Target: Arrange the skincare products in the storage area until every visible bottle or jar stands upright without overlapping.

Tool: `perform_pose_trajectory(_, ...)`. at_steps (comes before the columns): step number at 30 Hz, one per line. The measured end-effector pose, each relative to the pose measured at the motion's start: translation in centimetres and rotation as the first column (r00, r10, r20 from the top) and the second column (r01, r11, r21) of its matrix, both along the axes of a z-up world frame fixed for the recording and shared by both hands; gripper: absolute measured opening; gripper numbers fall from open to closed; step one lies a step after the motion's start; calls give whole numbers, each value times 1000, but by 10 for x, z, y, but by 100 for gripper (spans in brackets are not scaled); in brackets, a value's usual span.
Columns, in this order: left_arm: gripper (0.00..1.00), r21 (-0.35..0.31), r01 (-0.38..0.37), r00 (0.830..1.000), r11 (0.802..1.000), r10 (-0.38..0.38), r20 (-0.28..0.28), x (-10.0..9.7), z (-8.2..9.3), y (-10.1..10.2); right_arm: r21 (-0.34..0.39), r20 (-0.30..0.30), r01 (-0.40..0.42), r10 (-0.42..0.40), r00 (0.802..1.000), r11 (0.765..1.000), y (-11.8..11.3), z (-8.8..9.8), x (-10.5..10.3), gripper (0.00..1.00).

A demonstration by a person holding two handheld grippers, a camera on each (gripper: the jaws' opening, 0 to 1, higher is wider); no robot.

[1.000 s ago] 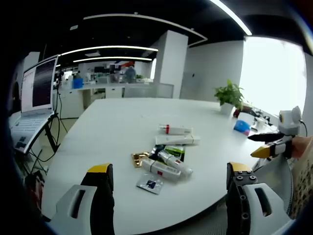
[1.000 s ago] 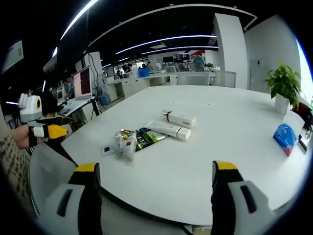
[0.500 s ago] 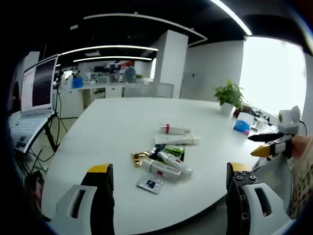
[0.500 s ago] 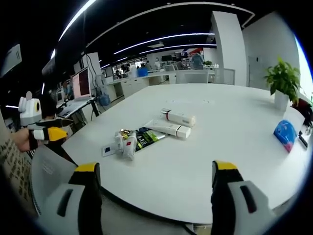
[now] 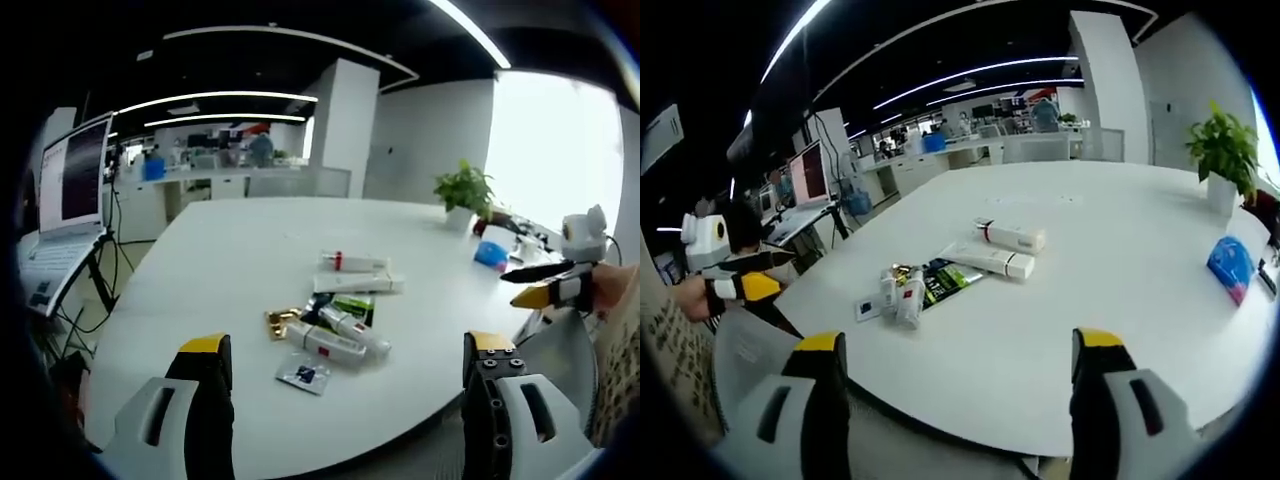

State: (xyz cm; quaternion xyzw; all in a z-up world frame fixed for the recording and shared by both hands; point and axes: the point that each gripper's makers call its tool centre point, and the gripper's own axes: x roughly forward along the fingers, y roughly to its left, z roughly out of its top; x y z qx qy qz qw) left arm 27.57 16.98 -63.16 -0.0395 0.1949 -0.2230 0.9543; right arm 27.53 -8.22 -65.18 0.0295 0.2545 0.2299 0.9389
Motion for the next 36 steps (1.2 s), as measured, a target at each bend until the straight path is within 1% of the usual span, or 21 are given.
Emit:
perform_pose_trajectory(6, 93, -2, -1, 1000, 1000, 1, 4, 0, 1, 1, -32, -9, -20, 20, 1000, 999, -3, -2, 3, 93)
perform_pose_trajectory(11, 93, -5, 3, 1000, 1000, -3, 3, 0, 1, 0, -52, -2, -29, 29, 1000, 998, -9, 0, 12, 93)
perform_pose_trajectory(14, 93, -9, 2, 1000, 1000, -2, -2, 0, 0, 1, -68, -3, -38, 38, 999, 997, -14, -2, 18, 92)
perform_pose_trajectory(16, 93, -8, 2, 1000, 1000, -2, -3, 0, 0, 0, -99, -15, -93, 92, 996, 991, -14, -7, 20, 93)
perform_pose_trajectory(17, 93, -9, 1, 1000, 1000, -1, -4, 0, 0, 0, -133, -27, -119, 117, 993, 984, -16, -12, 22, 93)
perform_pose_trajectory(19, 93, -11, -4, 1000, 1000, 4, -6, 0, 0, 1, -157, -41, -150, 145, 989, 976, -18, -17, 25, 92)
perform_pose_trajectory(24, 93, -15, -3, 1000, 1000, 3, -16, 0, -1, 1, -184, -62, -183, 175, 983, 966, -27, -27, 43, 91)
perform_pose_trajectory(28, 93, -13, 3, 1000, 1000, -3, -23, 0, -3, 0, -215, -64, -219, 210, 976, 952, -30, -27, 61, 87)
perform_pose_trajectory(31, 93, -10, 7, 1000, 1000, -7, -28, 0, -4, 0, -235, -56, -231, 225, 973, 944, -32, -25, 75, 86)
perform_pose_trajectory(34, 93, -5, 10, 999, 1000, -10, -33, 0, -5, -1, -255, -68, -250, 241, 968, 934, -35, -26, 89, 83)
perform_pose_trajectory(36, 91, -4, 11, 999, 1000, -11, -35, 0, -6, -1, -266, -76, -263, 252, 965, 927, -36, -28, 97, 82)
